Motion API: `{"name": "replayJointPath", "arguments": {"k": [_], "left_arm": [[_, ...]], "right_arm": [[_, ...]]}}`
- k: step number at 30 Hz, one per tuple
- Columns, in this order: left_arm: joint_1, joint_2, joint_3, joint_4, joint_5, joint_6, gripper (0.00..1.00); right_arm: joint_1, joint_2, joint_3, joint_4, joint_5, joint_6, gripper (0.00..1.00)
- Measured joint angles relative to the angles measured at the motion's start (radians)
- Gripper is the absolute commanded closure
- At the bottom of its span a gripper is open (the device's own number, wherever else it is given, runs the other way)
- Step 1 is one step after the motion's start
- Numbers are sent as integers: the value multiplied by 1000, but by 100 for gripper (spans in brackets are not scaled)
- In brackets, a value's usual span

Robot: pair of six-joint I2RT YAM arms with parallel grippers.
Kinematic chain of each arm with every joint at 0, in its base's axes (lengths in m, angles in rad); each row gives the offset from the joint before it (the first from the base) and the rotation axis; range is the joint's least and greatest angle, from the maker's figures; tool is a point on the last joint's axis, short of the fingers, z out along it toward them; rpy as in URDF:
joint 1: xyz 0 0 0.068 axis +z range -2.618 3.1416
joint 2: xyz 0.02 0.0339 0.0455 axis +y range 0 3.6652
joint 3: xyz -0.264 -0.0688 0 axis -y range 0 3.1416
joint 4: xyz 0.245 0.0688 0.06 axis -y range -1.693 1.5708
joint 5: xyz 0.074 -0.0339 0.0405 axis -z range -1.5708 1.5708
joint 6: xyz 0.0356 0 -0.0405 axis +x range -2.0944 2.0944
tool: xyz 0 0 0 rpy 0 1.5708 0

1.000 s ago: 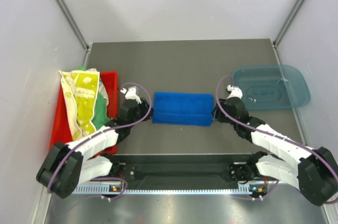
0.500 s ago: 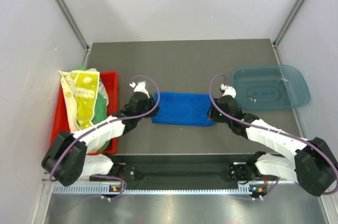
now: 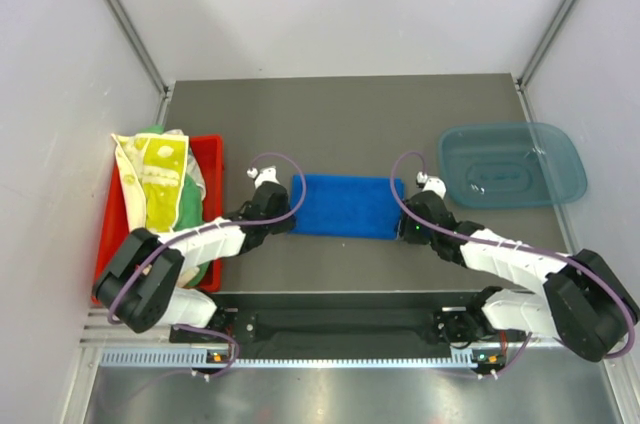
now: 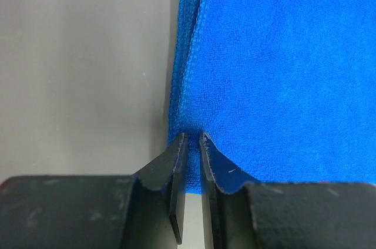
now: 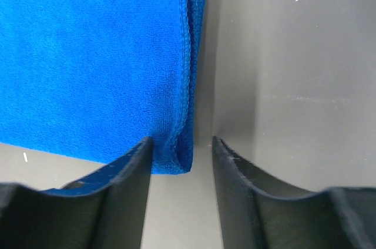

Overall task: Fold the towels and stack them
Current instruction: Fold the towel, then neatly place the folded towel into the bin

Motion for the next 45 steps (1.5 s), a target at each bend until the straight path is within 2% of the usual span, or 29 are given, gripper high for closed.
{"name": "replayJointPath", "arguments": {"k": [5,10,19,28,31,36,37,40,41,43,45], "left_arm": [[0,-28,13,-49,-9,3,75],[0,-92,43,-137,-23,17,70],[0,-240,153,-280,-13,50,67],[0,-382,221,-388,27,97,65],[0,-410,221,-417,37,106,65],[0,-447,221,-449,50,113,65],[0,-455,221,-455,51,115,65],[0,-484,221,-473,57,125,65],[0,-492,221,-478,60,129,65],[0,-506,221,-489,65,137,65],[0,-519,221,-501,68,151,65]], "right_arm": [[0,-25,24,-40,27,-8,43],[-9,-13,108,-55,48,-24,38],[-22,198,235,-54,60,-52,34],[-18,336,292,-56,68,-54,38],[-6,357,310,-53,79,-52,44],[37,403,351,-63,125,-43,61],[49,413,360,-67,135,-43,69],[73,437,390,-82,149,-39,85],[79,444,401,-91,154,-42,93],[87,454,424,-124,167,-51,100],[91,462,445,-158,185,-60,100]]}}
